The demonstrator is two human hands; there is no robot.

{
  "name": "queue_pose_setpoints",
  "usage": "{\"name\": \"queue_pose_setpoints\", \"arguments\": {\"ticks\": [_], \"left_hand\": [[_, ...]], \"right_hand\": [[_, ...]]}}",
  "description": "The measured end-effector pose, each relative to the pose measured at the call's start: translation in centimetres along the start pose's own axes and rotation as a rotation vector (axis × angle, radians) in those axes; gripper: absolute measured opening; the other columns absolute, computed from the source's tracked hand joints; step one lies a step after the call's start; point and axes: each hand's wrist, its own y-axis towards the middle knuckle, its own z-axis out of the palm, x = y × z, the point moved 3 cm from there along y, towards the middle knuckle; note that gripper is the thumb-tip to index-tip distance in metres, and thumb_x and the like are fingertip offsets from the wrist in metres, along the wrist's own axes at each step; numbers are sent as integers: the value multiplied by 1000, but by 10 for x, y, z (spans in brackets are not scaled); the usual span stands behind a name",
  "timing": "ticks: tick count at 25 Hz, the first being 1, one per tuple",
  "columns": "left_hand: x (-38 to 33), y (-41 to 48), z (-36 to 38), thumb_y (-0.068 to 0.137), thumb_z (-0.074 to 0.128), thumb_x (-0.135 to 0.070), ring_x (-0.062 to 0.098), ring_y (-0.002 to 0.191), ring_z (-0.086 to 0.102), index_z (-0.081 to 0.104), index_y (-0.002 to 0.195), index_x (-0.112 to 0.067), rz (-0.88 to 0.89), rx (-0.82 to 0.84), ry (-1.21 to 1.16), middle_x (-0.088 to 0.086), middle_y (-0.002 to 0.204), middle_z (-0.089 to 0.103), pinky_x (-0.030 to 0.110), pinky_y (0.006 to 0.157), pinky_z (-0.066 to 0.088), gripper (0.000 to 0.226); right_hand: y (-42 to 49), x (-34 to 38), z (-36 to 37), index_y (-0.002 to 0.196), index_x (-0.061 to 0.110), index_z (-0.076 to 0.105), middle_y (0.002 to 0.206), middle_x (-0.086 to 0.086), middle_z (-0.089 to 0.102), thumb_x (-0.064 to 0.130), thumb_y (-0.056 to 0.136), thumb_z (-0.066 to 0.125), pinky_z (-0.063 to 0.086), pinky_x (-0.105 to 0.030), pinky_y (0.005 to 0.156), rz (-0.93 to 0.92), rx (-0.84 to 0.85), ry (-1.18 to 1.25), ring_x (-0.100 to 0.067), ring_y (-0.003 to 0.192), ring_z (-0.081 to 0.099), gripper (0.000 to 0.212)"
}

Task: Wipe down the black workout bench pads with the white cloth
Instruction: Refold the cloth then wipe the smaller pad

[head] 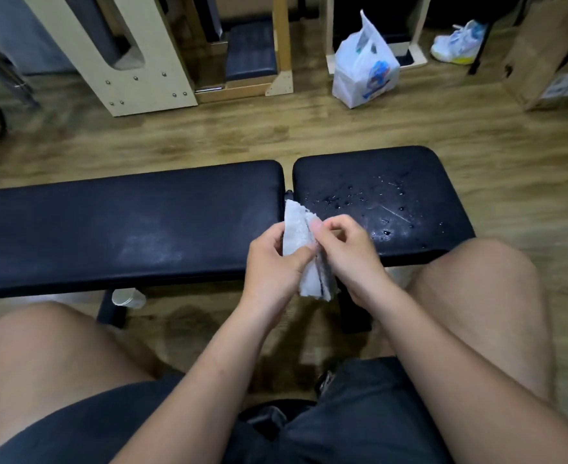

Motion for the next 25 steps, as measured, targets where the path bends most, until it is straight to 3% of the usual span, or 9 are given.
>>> {"name": "queue_pose_setpoints", "arguments": {"ticks": [2, 6, 8, 10, 11, 14, 18, 21, 25], "left_hand": [[0, 4, 9, 90, 61, -5, 20, 94, 71, 73, 106, -17, -72, 65, -114, 3, 98, 75, 38, 82, 57, 24], [4, 11, 10, 98, 41, -2, 22, 96, 69, 71, 107, -8, -200, 337, -215, 14, 108, 73, 35, 82, 56, 32], [8, 14, 6, 97, 43, 1, 25, 90, 72, 68, 108, 0, -260, 353, -298, 20, 106, 72, 35, 77, 60, 27], [17, 18, 1, 95, 56, -2, 21, 75, 71, 68, 98, -5, -225, 234, -142, 18, 94, 72, 33, 67, 60, 12], [21, 20, 1, 92, 64, -8, 17, 70, 68, 66, 93, -9, -190, 208, -27, 13, 89, 71, 32, 63, 58, 3], [33, 20, 13, 84, 75, -15, 16, 71, 62, 63, 94, -11, -118, 231, 29, 6, 82, 65, 34, 64, 53, 16], [41, 27, 5, 91, 60, -6, 29, 89, 62, 62, 94, -2, -277, 185, -365, 19, 95, 65, 44, 82, 51, 5], [43, 24, -4, 96, 49, -14, 32, 101, 62, 56, 116, -5, -401, 300, -594, 22, 110, 64, 47, 90, 50, 23], [44, 12, -7, 85, 68, -35, 30, 100, 67, 59, 115, -5, -333, 453, -413, 16, 110, 70, 45, 92, 53, 44]], "right_hand": [[0, -1, 1, 94, 13, 66, 85, -5, 71, 43, 90, 62, 54, -42, 78, 105, 117, 208, -20, 78, 66, 31], [-18, -12, -5, 121, 4, 60, 103, -18, 67, 41, 89, 53, 51, -45, 88, 394, 378, 741, -31, 89, 65, 49], [-23, -20, -11, 123, 5, 60, 110, -16, 66, 47, 85, 55, 49, -41, 92, 456, 339, 868, -29, 96, 62, 57], [-26, -26, -13, 124, 3, 60, 122, -20, 63, 45, 86, 54, 44, -45, 101, 475, 264, 925, -33, 109, 60, 57], [-26, -28, -12, 127, 2, 58, 129, -23, 59, 43, 88, 52, 40, -50, 106, 481, 242, 923, -36, 117, 57, 56], [-28, -27, -5, 131, 0, 53, 132, -28, 55, 36, 95, 42, 37, -56, 108, 489, 199, 898, -40, 127, 50, 53], [-23, -19, -24, 89, 11, 75, 98, -8, 75, 22, 93, 53, 47, -48, 100, 214, 42, 202, -25, 99, 66, 25], [-28, -8, -21, 94, 6, 68, 92, -12, 69, 10, 98, 49, 49, -39, 80, 139, 144, 231, -25, 86, 61, 20], [-33, 12, -1, 99, -1, 65, 94, -19, 66, 8, 95, 54, 49, -45, 84, 75, 164, 217, -29, 88, 61, 15]]}}
